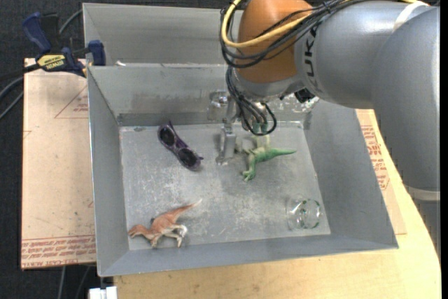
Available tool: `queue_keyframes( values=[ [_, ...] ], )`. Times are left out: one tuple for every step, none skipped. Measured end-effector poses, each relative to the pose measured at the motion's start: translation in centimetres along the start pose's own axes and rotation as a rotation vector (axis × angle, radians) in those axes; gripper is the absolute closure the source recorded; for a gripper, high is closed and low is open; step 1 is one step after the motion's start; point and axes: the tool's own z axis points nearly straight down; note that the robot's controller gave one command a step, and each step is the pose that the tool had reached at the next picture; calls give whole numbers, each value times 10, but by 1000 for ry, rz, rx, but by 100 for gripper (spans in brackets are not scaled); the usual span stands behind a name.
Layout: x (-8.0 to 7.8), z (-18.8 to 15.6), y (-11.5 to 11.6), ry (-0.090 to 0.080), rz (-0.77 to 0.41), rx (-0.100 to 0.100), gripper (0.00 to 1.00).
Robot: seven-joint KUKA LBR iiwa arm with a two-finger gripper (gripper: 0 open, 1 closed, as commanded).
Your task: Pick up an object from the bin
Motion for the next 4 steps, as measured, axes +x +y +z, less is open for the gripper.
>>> queue_keyframes(
  values=[
    [-2,-5,-1,-8,3,-1,0],
    [15,80,57,5,315,-1,0],
    [5,-2,49,-17,292,-5,0],
    [15,81,58,6,313,-2,0]
  ],
)
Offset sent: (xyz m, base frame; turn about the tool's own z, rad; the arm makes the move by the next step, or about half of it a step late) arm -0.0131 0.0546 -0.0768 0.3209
